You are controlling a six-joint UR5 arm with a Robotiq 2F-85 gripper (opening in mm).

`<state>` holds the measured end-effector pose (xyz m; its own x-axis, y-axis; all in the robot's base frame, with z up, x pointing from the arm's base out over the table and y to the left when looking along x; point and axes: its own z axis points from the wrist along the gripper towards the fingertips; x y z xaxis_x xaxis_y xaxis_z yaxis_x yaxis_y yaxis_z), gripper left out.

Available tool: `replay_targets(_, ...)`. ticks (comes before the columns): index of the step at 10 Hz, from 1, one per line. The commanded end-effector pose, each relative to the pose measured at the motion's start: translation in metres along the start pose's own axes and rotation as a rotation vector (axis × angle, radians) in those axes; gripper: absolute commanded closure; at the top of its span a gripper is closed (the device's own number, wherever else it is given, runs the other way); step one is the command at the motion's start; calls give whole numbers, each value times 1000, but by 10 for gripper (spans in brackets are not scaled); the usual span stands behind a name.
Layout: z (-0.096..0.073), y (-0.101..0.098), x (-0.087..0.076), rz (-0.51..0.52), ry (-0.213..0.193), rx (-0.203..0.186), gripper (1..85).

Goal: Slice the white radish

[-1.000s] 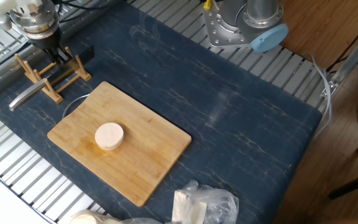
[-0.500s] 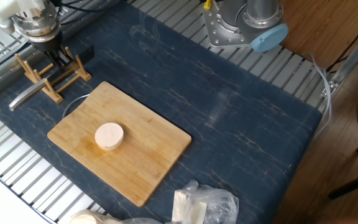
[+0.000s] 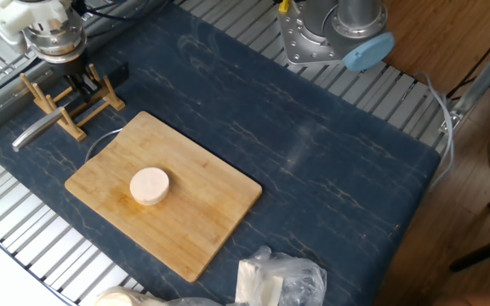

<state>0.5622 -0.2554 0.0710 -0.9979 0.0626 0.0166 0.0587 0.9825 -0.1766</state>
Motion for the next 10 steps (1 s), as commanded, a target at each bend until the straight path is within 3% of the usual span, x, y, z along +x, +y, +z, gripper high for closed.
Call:
replay_targets(1, 6, 1, 1, 11, -4, -6, 500)
replay_targets(10, 13, -3, 4, 5, -8, 11, 520)
